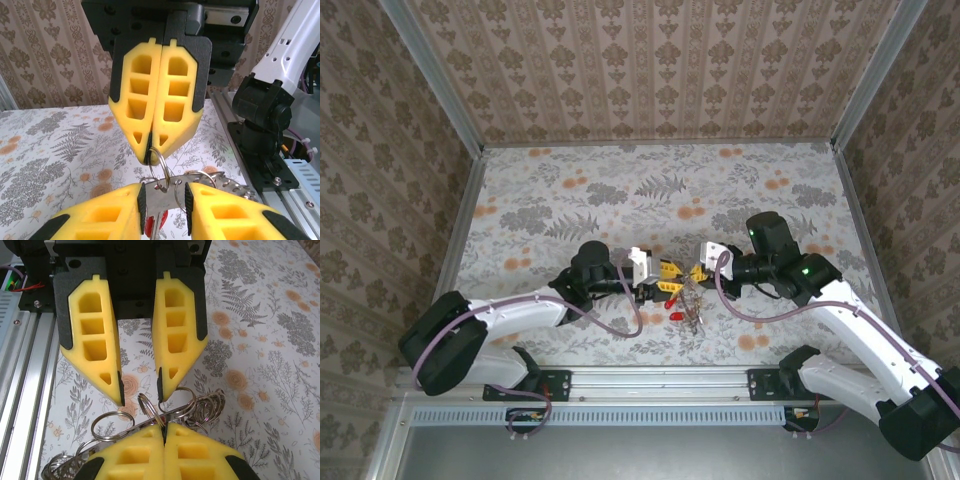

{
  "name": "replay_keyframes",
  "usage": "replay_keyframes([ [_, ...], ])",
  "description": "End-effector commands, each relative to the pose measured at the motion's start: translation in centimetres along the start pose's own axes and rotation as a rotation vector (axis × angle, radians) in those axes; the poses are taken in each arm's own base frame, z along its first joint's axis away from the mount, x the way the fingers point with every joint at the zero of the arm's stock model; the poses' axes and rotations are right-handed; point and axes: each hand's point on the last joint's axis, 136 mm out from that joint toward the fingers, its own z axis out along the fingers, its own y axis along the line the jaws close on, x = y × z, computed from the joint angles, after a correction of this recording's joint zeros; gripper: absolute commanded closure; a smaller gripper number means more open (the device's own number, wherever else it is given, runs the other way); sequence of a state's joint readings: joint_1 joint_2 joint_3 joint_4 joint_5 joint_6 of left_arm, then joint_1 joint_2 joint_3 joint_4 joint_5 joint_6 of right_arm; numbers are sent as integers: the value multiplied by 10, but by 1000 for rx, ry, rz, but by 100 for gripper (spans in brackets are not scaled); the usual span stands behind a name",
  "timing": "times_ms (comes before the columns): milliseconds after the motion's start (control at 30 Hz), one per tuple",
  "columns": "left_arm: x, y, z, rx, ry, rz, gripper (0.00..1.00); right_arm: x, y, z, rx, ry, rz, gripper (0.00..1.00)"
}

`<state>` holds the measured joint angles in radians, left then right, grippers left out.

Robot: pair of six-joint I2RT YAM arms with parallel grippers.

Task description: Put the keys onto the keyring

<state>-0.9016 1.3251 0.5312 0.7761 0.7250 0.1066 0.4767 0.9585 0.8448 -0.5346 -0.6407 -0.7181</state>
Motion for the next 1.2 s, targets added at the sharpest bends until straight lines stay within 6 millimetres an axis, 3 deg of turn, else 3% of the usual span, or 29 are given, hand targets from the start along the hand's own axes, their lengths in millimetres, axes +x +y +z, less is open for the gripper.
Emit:
replay_keyframes([
  [0, -6, 8, 6, -15, -2, 9, 71, -20, -4, -4, 7, -66, -19, 100],
  [367, -13, 14, 9, -44, -9, 9, 78, -19, -4, -1, -2, -58, -17, 100],
  [467, -12, 13, 9, -37, -9, 17, 87, -19, -5, -1, 0, -61, -20, 100],
  [533, -13, 11, 9, -27, -10, 27, 99, -18, -5, 0, -6, -58, -20, 100],
  [667, -15, 10, 7, -24, -15, 39, 100, -15, -3, 1, -14, -50, -17, 100],
  [833, -23, 11, 0, -28, -54, 34, 100, -4, -2, 1, 18, -65, 13, 69],
  [967, -28, 10, -7, -18, -83, 37, 100, 2, -3, -3, 54, -86, 48, 67],
  [1167, -34, 7, -10, -4, -103, 41, 100, 12, 0, 6, 54, -112, 102, 66],
])
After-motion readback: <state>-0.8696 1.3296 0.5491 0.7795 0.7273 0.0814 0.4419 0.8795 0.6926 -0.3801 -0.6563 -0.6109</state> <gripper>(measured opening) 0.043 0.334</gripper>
